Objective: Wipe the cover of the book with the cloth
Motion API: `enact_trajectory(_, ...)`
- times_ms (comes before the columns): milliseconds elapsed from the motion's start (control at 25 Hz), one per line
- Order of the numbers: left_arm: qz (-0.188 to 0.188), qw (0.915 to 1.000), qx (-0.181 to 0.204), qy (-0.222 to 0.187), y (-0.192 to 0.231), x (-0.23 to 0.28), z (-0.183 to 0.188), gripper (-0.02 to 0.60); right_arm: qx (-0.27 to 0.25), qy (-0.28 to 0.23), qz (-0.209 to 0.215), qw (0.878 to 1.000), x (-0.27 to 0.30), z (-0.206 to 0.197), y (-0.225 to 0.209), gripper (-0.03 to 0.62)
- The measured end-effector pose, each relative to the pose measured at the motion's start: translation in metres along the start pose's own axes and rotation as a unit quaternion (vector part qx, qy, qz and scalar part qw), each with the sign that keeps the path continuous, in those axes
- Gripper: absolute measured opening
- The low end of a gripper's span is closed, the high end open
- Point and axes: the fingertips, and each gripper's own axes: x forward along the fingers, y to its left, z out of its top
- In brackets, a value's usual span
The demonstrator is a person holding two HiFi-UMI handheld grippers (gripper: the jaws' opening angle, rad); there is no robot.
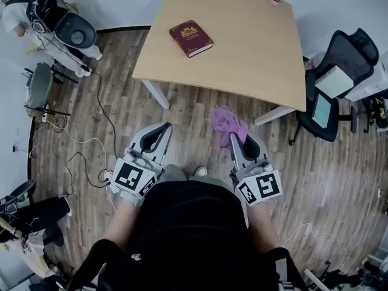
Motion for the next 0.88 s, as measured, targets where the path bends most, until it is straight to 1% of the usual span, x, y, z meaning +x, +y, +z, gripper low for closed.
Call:
enact_trajectory(120, -0.008, 0.9999, 0.009, 0.007, -0.011, 0.015, -0.001, 0.02, 0.016, -0.005, -0.017, 1.0, -0.008, 0.0, -0.018, 0.067)
enact_trajectory(240, -0.017, 0.9997, 0.01, 0.013, -0.014, 0.028, -0.003, 0.02, 0.027, -0.004, -0.028, 0.999, -0.009, -0.002, -0.031, 0.067)
enact_trajectory(440, -0.022, 0.9996, 0.006, 0.016, 0.0, 0.047, -0.006, 0.02, 0.032, 0.004, -0.036, 0.999, 0.006, -0.008, -0.043, 0.067)
enact_trajectory(600, -0.025, 0.9996, -0.003, 0.011, 0.027, 0.065, -0.01, 0.02, 0.028, 0.013, -0.037, 0.999, 0.038, -0.013, -0.049, 0.067)
enact_trajectory(880, -0.039, 0.9991, 0.001, 0.014, 0.105, 0.109, -0.004, 0.02, 0.02, 0.024, -0.043, 0.999, 0.123, -0.005, -0.06, 0.067)
